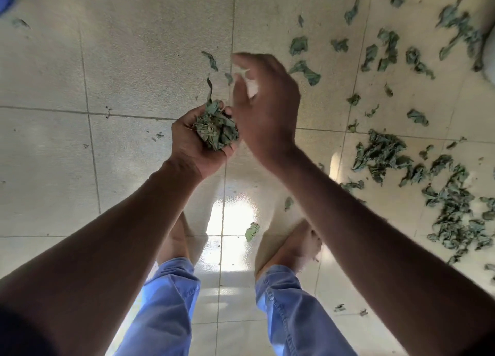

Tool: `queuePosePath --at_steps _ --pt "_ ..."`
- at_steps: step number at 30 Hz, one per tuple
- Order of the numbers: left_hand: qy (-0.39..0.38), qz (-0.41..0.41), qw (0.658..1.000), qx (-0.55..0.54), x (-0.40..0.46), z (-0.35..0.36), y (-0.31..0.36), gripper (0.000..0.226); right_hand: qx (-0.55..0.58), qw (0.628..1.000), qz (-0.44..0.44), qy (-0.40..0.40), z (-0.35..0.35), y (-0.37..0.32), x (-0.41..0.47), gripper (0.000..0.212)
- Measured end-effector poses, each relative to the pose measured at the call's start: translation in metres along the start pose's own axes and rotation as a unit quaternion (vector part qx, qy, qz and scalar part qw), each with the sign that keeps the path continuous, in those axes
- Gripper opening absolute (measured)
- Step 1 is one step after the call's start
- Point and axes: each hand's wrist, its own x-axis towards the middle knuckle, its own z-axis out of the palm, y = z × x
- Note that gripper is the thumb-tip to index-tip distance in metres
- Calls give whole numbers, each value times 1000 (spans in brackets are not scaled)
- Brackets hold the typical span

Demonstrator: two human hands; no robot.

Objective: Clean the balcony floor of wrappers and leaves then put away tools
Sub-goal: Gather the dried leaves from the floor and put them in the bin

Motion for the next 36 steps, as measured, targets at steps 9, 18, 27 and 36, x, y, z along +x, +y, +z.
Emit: queuePosePath --at_steps 9,18,27,36 --pt "-14 21 998 -56 -15 -40 47 31 -197 871 -169 -417 76 48 67 78" --pt "-2 20 998 -58 -19 -46 45 31 -229 894 -183 -339 73 80 43 27" --pt "6 16 998 -53 -16 -28 23 33 -191 937 14 -291 61 101 14 19" --pt "32 24 998 -44 -21 -14 0 34 335 795 463 -204 -36 55 -13 14"
